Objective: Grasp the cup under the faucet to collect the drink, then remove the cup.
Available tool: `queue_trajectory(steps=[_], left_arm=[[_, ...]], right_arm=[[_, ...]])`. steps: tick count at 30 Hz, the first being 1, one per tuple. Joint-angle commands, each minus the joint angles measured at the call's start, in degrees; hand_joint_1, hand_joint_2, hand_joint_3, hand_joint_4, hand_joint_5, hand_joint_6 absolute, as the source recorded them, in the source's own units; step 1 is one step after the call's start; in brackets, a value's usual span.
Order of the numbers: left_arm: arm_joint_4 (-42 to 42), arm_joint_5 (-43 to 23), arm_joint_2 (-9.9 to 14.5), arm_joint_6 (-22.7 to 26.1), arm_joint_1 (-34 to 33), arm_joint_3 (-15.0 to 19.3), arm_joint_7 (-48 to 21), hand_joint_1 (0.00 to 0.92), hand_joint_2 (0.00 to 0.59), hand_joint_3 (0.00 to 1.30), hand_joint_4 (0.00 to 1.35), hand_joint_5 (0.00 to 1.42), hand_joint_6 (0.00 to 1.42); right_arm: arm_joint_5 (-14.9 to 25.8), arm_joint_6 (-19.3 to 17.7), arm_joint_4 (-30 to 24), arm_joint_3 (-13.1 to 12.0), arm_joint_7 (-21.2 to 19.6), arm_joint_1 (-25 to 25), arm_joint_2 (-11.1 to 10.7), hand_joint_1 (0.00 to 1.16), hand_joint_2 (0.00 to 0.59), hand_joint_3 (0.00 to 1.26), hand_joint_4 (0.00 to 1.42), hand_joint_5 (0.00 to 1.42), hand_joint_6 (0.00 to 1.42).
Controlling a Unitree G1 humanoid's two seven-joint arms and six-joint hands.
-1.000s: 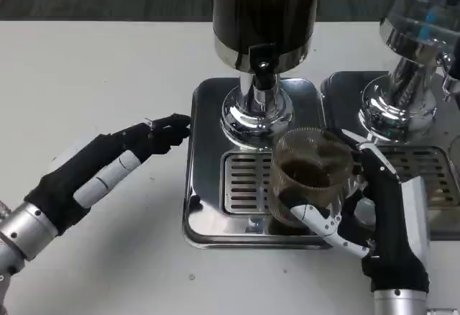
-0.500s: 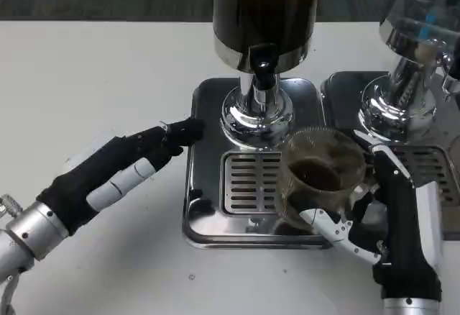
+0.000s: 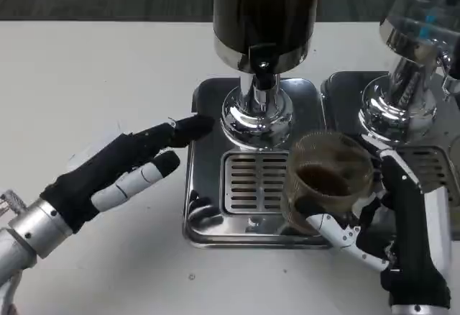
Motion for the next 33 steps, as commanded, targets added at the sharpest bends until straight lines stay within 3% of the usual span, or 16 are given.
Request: queue_trajectory(steps=[1, 16, 33], left_arm=[[-1.9, 1.24, 0.22, -1.67, 1.5, -0.95, 0.95, 0.0, 0.131, 0.19, 0.14, 0.14, 0.16], [-4.96, 2.46, 0.42, -3.16, 3.77, -1.9, 3.18, 0.0, 0.13, 0.18, 0.1, 0.1, 0.13], [-13.1, 7.54, 3.46, -7.87, 9.13, -3.6, 8.46, 0.0, 0.113, 0.12, 0.0, 0.02, 0.07]], right_arm=[[0.96, -2.14, -3.11, -0.53, -0.25, 0.43, 0.05, 0.7, 0.21, 0.67, 0.73, 0.87, 1.19], [1.48, -2.01, -6.61, -1.5, 0.79, 3.6, -0.17, 0.7, 0.209, 0.67, 0.74, 0.87, 1.19], [2.23, -1.69, -10.78, -2.0, 3.76, 6.15, -0.08, 0.71, 0.212, 0.69, 0.75, 0.9, 1.22]])
